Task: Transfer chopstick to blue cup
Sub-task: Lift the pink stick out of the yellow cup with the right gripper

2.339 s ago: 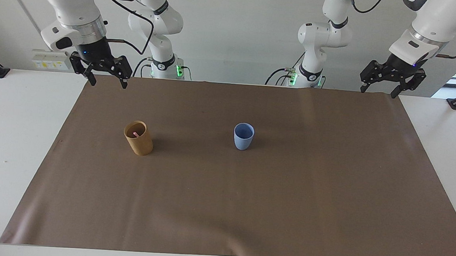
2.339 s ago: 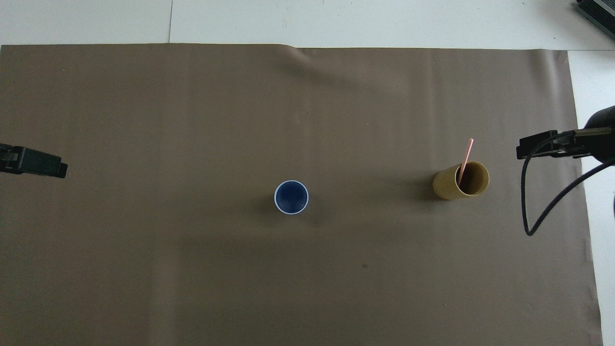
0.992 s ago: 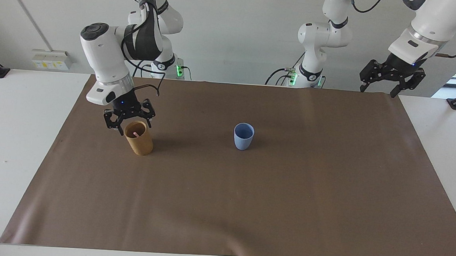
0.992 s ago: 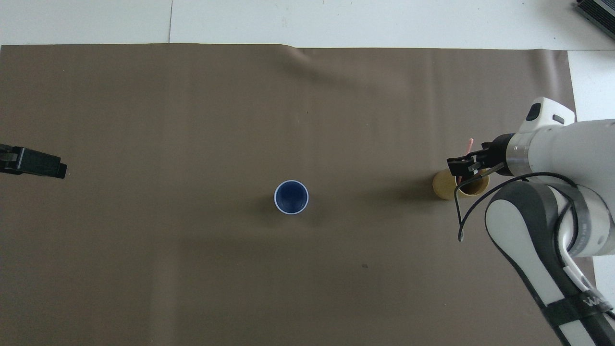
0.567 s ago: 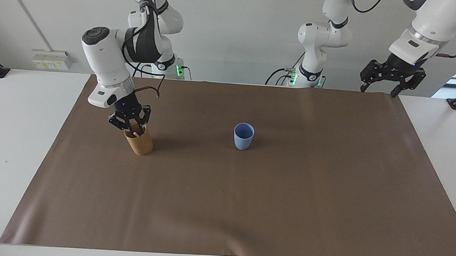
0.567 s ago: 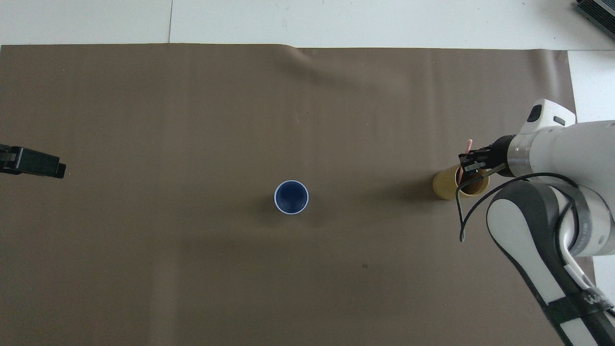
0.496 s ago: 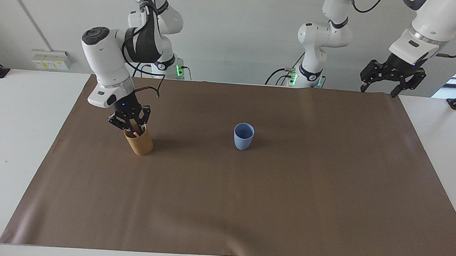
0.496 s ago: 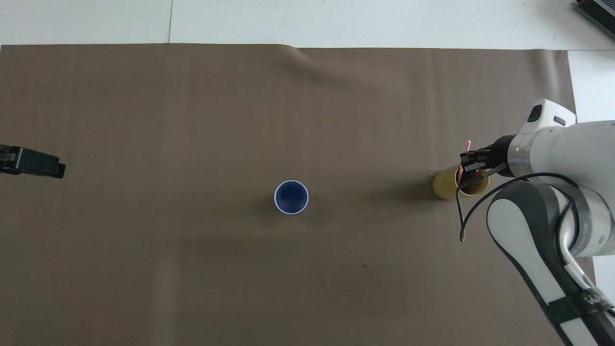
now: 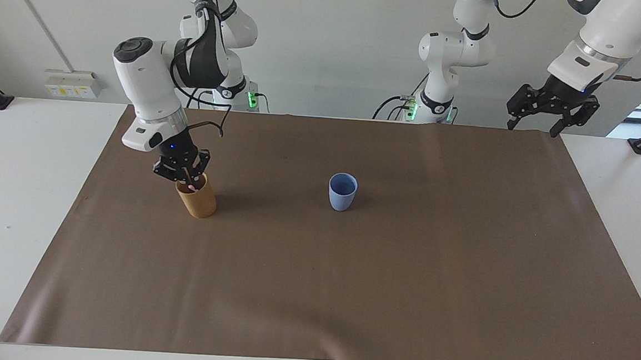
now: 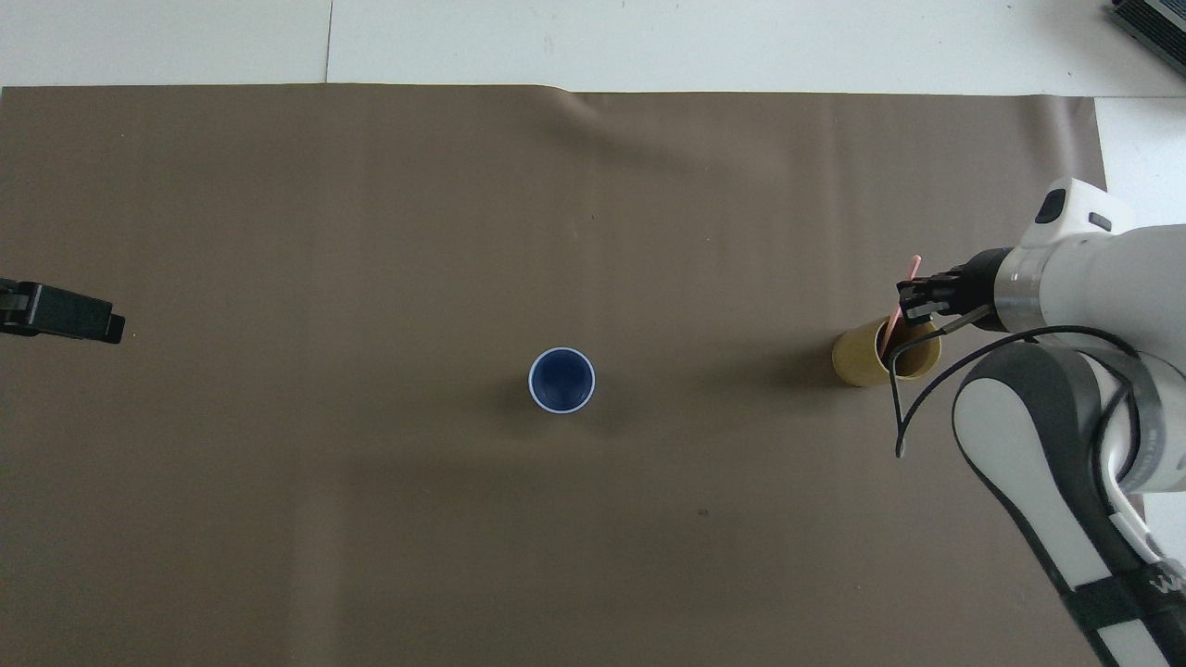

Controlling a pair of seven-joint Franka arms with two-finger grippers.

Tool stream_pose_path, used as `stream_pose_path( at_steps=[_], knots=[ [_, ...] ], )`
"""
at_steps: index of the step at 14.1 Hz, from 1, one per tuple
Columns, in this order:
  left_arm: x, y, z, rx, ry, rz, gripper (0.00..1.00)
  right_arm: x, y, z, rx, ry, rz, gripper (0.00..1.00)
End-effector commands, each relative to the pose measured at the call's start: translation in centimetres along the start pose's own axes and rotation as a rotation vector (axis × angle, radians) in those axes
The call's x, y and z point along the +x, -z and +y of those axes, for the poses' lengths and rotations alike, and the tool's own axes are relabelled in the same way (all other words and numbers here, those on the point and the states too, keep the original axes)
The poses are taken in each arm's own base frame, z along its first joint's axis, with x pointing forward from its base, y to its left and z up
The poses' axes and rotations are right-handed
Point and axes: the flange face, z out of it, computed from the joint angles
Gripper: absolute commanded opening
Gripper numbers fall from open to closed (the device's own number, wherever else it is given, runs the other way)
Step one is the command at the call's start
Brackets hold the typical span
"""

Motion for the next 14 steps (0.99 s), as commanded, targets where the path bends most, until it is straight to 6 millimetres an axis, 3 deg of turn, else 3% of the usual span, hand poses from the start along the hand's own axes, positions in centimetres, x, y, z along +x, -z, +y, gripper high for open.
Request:
stream_pose_path(
  at_steps=[1,6,10,11,14],
  knots=[
    [-0.7,0.2,-0.1,0.015,0.013,-0.007,1.0,0.4,2.7,0.4,0.02,0.004,0.001,0.0],
    [-0.7,0.2,-0.1,0.015,0.013,-0.009,1.0,1.3,9.3,0.1,0.034,-0.025,0.005,0.0],
    [-0.7,0.2,-0.1,0.015,0.013,-0.007,1.0,2.6,12.7,-1.7,0.034,-0.065,0.037,0.0],
    [-0.7,0.2,-0.2,0.015,0.014,-0.006,1.0,3.0,12.8,-2.4,0.04,-0.076,0.042,0.0],
    [-0.7,0.2,-0.1,0.015,0.011,-0.006,1.0,4.6,12.5,-8.8,0.067,-0.123,0.044,0.0]
  ],
)
